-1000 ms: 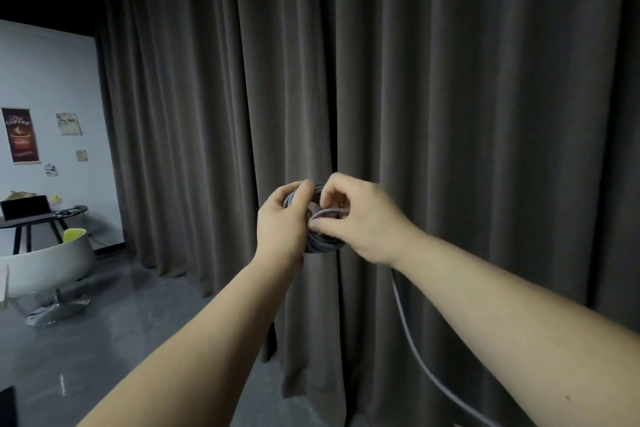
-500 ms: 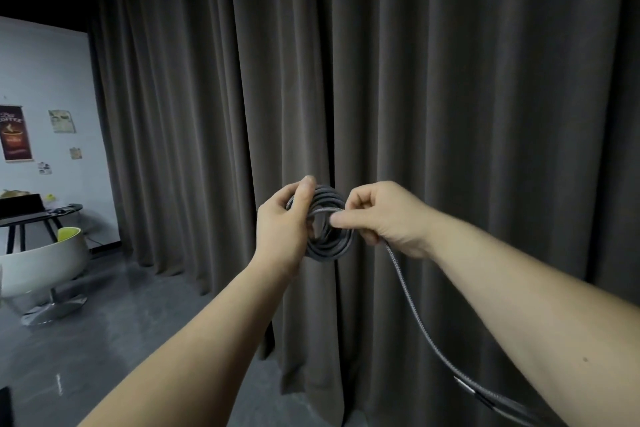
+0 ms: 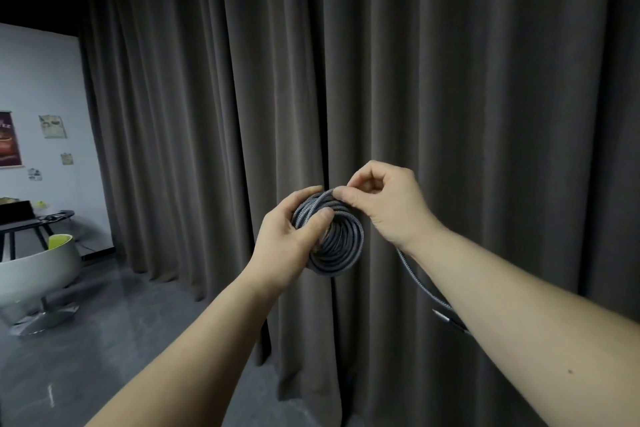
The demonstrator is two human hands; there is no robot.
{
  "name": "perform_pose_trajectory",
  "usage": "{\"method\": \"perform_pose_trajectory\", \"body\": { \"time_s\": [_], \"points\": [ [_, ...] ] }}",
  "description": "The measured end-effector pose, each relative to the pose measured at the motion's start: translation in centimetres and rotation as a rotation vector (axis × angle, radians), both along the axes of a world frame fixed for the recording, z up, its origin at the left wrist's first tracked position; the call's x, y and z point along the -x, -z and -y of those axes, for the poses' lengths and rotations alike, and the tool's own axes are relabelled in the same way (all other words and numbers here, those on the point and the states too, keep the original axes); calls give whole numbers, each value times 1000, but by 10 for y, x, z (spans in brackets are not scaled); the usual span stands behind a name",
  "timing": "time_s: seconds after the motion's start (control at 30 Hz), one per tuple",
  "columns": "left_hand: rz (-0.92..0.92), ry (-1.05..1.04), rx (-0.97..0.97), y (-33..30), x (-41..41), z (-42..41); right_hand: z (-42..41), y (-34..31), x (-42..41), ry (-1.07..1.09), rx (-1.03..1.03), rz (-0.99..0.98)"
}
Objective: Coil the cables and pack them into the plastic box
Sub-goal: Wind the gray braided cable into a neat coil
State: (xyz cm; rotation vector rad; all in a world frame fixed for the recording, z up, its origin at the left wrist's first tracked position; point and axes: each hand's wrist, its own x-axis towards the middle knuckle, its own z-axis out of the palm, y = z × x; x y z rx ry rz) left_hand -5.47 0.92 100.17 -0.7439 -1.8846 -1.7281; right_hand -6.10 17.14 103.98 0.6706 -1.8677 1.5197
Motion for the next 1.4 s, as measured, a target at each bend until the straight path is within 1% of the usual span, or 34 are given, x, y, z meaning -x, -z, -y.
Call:
{"method": "perform_pose_trajectory", "body": {
  "time_s": [0.07, 0.17, 0.27, 0.33, 0.53, 0.67, 0.73, 0.93, 1.03, 1.13, 1.23, 1.27, 1.33, 1.4],
  "points": [
    [22, 33, -55, -1, 0, -2, -1, 2, 0, 9, -18, -16],
    [77, 113, -166, 0, 0, -5, -2, 9, 3, 90, -87, -92],
    [109, 180, -235, 0, -3, -8, -1, 16, 4, 272, -176, -294],
    [116, 198, -291, -1, -4, -10, -1, 21, 5, 321, -217, -380],
    [96, 235, -375, -12, -10, -12, -3, 31, 0, 194, -353, -266],
    [82, 262, -368, -14, -13, -13, -3, 28, -3, 72, -282, -92],
    [62, 249, -322, -13, -15, -13, -2, 28, -3, 45, -260, -65],
    [24, 199, -71, -12, -18, -2, -1, 24, -8, 123, -209, -73],
    [-14, 136, 9, -15, -20, 1, 1, 25, -10, 182, -187, -81],
    [-12, 50, -55, -14, -18, -2, 5, 27, -9, 218, -153, -84],
    [26, 40, -187, -12, -18, -9, 7, 28, -8, 231, -153, -73],
    [18, 32, -204, -11, -18, -9, 7, 28, -8, 233, -169, -69],
    [-27, -2, -180, -10, -17, -9, 6, 27, -7, 233, -220, -64],
    [-64, -20, -139, -9, -15, -7, 4, 24, -8, 218, -312, -35]
  ]
}}
